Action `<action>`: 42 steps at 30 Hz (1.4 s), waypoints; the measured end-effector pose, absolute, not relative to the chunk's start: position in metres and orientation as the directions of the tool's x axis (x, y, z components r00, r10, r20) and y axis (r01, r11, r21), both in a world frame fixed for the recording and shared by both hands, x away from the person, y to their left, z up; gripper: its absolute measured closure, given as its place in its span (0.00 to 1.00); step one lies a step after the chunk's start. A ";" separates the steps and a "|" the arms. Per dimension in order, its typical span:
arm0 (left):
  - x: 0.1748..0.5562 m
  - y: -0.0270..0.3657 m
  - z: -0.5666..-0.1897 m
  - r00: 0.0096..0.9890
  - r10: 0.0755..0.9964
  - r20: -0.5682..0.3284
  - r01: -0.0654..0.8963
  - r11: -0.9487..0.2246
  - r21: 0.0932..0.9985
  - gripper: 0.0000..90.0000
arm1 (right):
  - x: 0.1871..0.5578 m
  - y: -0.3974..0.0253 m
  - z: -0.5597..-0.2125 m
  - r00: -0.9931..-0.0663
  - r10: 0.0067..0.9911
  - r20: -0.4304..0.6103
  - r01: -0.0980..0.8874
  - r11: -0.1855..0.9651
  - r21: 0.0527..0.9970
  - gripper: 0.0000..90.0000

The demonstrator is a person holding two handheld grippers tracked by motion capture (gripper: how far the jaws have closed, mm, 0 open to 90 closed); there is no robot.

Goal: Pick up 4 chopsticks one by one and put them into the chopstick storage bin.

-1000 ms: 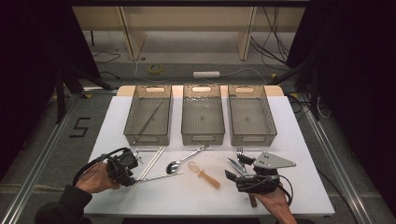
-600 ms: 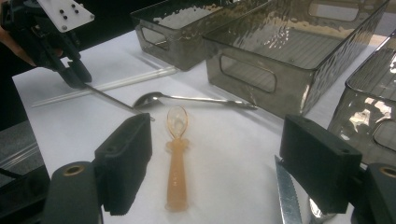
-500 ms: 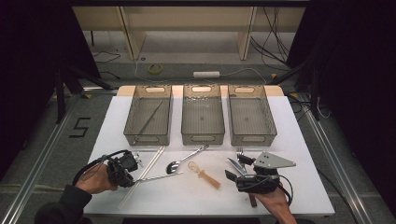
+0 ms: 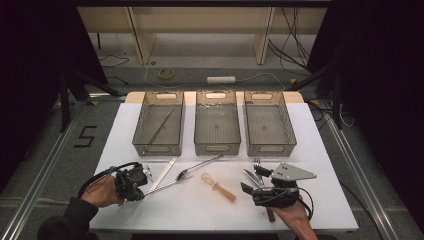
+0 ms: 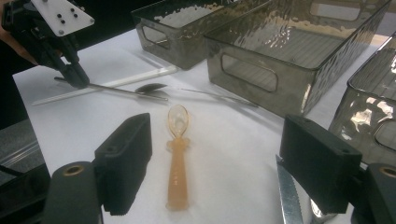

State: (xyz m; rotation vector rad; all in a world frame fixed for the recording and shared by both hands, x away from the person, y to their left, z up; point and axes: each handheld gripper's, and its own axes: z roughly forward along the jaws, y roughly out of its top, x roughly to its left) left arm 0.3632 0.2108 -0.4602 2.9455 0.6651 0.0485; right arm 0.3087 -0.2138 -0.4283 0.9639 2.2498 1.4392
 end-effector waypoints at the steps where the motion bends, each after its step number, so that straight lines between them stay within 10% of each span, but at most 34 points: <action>1: 0.363 0.211 -0.460 0.903 0.429 0.004 0.425 -0.896 0.128 0.93 | 0.309 -0.214 -0.428 -0.731 0.675 0.100 0.375 0.274 0.886 0.29; 21: 0.358 0.208 -0.449 0.924 0.381 -0.010 0.378 -0.912 0.159 0.94 | 0.309 -0.214 -0.428 -0.730 0.676 0.101 0.375 0.271 0.887 0.29; 42: 0.365 0.216 -0.418 0.847 0.526 -0.073 0.492 -0.725 0.483 0.94 | 0.309 -0.214 -0.429 -0.727 0.679 0.102 0.378 0.271 0.885 0.29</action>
